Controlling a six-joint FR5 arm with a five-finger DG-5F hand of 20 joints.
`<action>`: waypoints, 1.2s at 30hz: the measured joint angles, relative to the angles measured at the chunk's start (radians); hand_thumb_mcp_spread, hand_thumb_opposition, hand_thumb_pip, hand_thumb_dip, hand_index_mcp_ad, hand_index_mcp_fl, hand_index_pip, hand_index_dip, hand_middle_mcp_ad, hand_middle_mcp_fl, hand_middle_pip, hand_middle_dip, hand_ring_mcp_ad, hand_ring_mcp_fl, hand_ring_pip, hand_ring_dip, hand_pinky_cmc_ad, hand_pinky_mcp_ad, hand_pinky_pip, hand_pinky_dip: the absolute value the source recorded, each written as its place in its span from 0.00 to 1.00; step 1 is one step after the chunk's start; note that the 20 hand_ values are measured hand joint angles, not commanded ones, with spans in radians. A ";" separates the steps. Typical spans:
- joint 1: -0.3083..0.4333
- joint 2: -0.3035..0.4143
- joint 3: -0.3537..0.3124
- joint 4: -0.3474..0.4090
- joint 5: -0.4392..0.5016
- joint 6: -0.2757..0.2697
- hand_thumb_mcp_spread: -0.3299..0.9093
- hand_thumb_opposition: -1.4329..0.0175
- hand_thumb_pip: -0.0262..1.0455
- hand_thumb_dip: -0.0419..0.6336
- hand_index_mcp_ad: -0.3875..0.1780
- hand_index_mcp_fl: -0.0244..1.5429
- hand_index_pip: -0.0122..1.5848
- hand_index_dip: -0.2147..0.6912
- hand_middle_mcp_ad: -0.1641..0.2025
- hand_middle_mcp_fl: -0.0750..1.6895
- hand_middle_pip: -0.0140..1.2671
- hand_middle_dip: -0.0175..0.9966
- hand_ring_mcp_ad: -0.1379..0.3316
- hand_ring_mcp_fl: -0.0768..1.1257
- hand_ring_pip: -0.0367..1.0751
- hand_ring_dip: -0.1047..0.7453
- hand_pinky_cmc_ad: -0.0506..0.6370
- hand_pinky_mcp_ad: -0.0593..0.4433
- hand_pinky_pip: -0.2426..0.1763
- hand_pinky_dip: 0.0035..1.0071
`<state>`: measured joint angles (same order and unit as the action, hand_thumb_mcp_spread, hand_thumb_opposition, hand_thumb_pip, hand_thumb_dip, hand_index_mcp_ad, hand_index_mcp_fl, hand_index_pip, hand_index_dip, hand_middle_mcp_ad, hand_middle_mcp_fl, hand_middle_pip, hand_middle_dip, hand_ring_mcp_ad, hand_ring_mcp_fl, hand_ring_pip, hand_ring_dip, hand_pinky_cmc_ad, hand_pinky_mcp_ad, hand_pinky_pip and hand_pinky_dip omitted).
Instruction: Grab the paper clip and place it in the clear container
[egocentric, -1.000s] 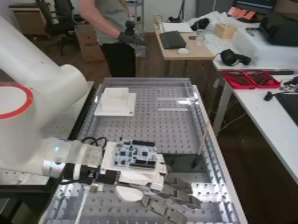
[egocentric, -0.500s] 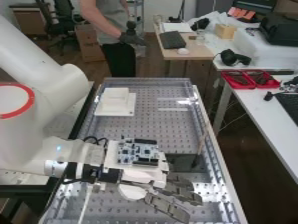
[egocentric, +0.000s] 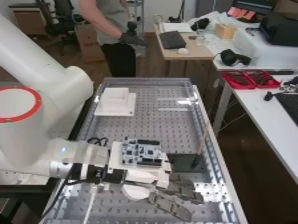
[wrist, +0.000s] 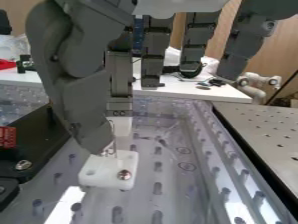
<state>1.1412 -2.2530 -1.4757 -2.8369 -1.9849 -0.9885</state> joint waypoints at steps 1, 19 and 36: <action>0.001 0.000 0.000 0.000 0.000 0.002 0.68 0.39 0.53 0.43 0.36 0.30 0.88 0.28 0.32 0.21 0.10 0.23 0.50 0.14 0.12 0.22 0.58 0.67 0.74 0.19; -0.004 0.001 0.008 -0.011 0.001 -0.004 0.68 0.39 0.53 0.44 0.36 0.31 0.89 0.28 0.32 0.21 0.10 0.23 0.50 0.15 0.12 0.22 0.58 0.67 0.74 0.19; -0.007 -0.005 0.008 0.008 -0.009 0.013 0.71 0.37 0.52 0.43 0.36 0.37 0.92 0.29 0.33 0.22 0.10 0.23 0.50 0.16 0.12 0.22 0.58 0.67 0.74 0.19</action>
<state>1.1346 -2.2578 -1.4675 -2.8287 -1.9942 -0.9759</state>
